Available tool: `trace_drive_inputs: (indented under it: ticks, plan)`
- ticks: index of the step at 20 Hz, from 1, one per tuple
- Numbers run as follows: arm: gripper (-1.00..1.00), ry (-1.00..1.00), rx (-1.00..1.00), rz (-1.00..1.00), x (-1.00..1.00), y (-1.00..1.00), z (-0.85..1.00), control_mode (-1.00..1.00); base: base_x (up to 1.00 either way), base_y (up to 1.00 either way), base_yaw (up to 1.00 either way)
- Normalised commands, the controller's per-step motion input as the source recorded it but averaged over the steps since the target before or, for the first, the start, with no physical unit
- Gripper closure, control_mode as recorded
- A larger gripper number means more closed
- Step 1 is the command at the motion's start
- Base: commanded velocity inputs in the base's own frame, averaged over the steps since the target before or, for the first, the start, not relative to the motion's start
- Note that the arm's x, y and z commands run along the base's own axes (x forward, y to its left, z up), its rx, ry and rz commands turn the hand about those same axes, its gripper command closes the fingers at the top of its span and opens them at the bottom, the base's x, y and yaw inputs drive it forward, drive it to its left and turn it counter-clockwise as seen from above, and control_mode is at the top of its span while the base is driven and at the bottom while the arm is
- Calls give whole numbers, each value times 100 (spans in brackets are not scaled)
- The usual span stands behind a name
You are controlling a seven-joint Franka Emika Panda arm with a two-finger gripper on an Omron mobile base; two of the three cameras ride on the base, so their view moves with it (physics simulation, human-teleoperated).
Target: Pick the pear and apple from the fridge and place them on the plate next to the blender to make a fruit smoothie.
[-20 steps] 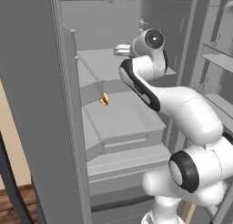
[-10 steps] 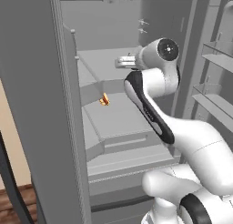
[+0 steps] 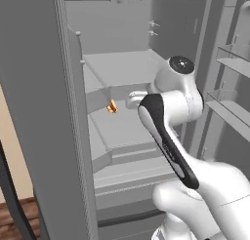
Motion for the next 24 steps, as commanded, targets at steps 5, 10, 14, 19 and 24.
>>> trace_drive_inputs:
  ticks: [5,10,14,19,24]
  plan:
    - [100,7,0,0,-48,0,-50,100,-40,0,0]
    - [100,0,0,0,0,0,0,100,-100,0,20]
    - [100,0,0,0,0,0,0,100,-92,4,69]
    - [100,0,0,0,0,0,0,100,-24,13,100]
    - [100,0,0,0,0,0,0,100,-15,24,100]
